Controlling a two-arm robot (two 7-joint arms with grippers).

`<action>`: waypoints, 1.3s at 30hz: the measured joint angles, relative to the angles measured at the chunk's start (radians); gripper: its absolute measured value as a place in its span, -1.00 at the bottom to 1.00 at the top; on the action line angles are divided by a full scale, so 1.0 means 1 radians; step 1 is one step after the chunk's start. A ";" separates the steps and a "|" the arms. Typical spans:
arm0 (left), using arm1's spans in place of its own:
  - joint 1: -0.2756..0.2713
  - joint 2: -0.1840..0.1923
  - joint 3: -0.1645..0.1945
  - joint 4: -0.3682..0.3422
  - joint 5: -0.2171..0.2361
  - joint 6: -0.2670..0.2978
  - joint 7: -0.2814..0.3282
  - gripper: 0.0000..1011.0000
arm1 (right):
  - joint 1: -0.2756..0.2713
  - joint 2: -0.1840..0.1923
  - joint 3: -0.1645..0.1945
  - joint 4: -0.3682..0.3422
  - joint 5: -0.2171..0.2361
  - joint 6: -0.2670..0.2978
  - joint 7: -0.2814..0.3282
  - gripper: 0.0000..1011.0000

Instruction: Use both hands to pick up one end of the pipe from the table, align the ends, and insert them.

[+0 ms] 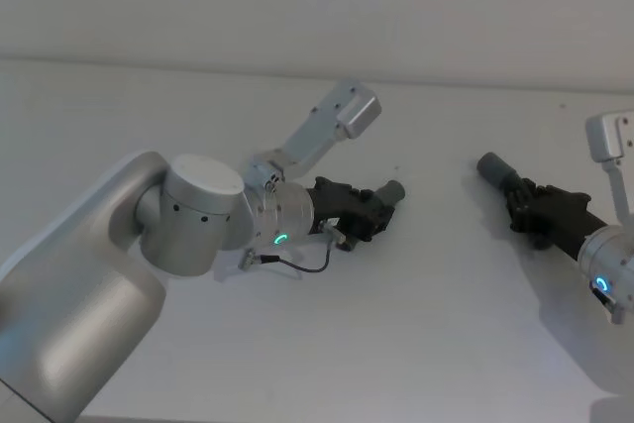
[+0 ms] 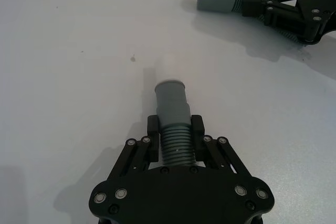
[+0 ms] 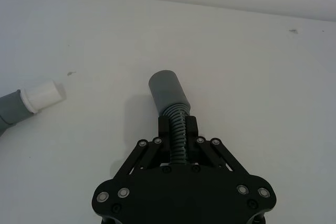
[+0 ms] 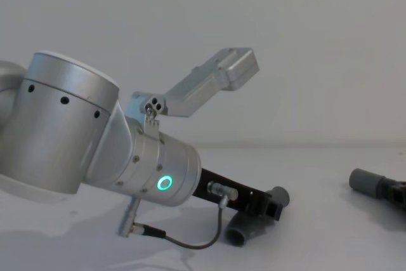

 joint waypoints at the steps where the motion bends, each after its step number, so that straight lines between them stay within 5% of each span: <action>1: 0.000 0.000 0.000 0.000 0.000 0.000 0.000 -0.31 | 0.000 0.000 0.000 0.000 0.000 0.000 0.000 -0.66; 21: -0.003 -0.002 0.001 -0.002 0.007 0.000 0.000 -0.31 | -0.002 -0.006 0.000 0.004 0.002 -0.013 0.014 -0.68; 39: -0.035 0.010 0.003 -0.037 0.047 -0.013 0.003 -0.31 | -0.011 0.007 0.022 -0.006 0.054 -0.176 0.110 -0.69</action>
